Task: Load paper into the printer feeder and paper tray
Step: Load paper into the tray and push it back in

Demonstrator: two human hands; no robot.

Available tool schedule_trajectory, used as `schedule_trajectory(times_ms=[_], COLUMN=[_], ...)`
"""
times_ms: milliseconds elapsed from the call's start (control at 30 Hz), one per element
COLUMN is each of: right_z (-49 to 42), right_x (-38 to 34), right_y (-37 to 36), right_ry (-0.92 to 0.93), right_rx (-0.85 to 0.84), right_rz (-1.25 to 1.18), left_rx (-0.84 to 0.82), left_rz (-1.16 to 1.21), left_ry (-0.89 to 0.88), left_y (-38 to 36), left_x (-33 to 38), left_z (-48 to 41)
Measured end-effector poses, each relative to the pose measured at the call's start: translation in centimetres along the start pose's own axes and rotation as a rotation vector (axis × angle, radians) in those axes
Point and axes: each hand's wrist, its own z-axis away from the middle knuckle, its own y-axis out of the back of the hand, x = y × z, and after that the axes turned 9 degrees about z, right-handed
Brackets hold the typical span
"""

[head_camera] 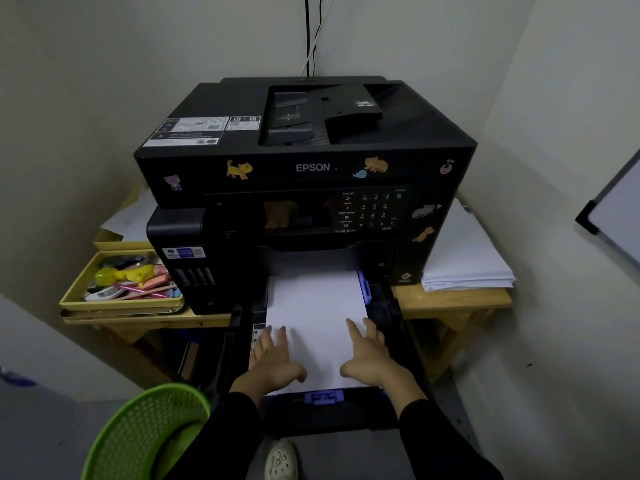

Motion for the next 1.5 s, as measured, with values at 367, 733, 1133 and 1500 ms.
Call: schedule_trajectory(times_ms=[367,733,1133,1500], right_z=[4.5,4.7,3.3,-1.6], right_x=[1.4,1.0,0.6,-0.3], right_y=[-3.1,-5.9,-6.4,-3.4], right_ry=[0.258,0.254,0.287,0.245], right_rx=[-0.137,0.158,0.269,0.289], right_rz=[0.432,0.631,0.713,0.749], left_rx=[-0.155,0.012,0.076,0.124], left_rz=[-0.593,-0.750,-0.832,-0.788], left_ry=[-0.194,-0.211,-0.266,-0.282], left_y=[-4.8,-6.6,-5.9,-3.9], left_x=[0.2,-0.4,-0.5,1.6], left_z=[3.7,4.0,2.8,-1.7])
